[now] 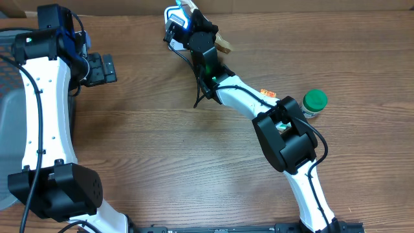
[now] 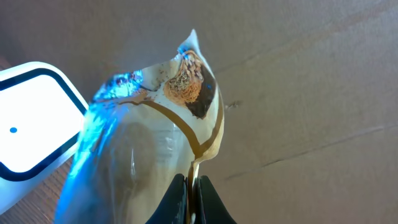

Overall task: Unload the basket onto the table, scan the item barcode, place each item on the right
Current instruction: 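Hold the beige bag in front of the white scanner, then lower the beige bag to the table center and release it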

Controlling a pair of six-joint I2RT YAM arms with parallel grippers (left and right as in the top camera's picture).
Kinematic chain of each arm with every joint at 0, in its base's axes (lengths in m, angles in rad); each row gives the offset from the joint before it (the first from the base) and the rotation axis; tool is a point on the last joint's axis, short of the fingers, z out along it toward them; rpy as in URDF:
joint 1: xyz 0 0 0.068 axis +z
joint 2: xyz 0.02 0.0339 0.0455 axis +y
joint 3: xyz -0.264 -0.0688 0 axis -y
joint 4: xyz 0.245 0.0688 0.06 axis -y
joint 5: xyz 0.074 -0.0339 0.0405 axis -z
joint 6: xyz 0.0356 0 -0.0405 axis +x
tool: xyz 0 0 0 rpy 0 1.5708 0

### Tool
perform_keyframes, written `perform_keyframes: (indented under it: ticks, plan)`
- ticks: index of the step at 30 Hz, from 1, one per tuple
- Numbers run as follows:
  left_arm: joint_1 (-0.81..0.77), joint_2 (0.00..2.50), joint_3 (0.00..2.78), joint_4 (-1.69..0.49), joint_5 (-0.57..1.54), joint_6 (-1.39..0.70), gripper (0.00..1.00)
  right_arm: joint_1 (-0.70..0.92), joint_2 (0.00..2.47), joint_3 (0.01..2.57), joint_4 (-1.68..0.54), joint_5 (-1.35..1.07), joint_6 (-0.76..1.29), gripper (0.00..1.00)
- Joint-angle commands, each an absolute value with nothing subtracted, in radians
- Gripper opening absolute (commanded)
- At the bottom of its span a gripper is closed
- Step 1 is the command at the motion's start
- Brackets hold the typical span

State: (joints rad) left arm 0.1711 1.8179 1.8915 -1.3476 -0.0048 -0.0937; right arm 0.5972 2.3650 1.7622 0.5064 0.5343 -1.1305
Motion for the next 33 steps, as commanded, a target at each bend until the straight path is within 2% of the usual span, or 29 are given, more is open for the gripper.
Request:
perform_keyframes:
  ticks: [1,6,9,14,16,17,23,28,33]
  plan:
    - [0.17,1.818,1.9,-1.349,-0.01,-0.081,1.0,0.599,2.379,1.781,0.519,0.554,-1.132,0.04]
    - [0.17,1.818,1.9,-1.349,-0.01,-0.081,0.99,0.612,2.342,1.781,0.514,0.556,-1.103,0.04]
    - [0.17,1.818,1.9,-1.349,-0.01,-0.081,1.0,0.614,2.271,1.781,0.443,0.545,-0.981,0.04]
    - [0.17,1.818,1.9,-1.349,-0.01,-0.081,1.0,0.614,2.086,1.781,0.144,0.448,-0.673,0.04]
    - [0.17,1.818,1.9,-1.349,-0.01,-0.081,1.0,0.618,1.999,1.781,0.041,0.421,-0.467,0.04]
    - [0.17,1.818,1.9,-1.349,-0.01,-0.081,1.0,0.62,1.914,1.781,-0.069,0.377,-0.291,0.04]
    - [0.17,1.818,1.9,-1.349,-0.01,-0.081,1.0,0.604,1.656,1.781,-0.493,0.244,0.162,0.04]
    - [0.17,1.818,1.9,-1.349,-0.011,-0.081,1.0,0.535,1.525,1.781,-0.824,0.244,0.401,0.04]
    - [0.17,1.818,1.9,-1.349,-0.01,-0.081,1.0,0.393,1.524,1.759,-1.106,0.196,0.48,0.04]
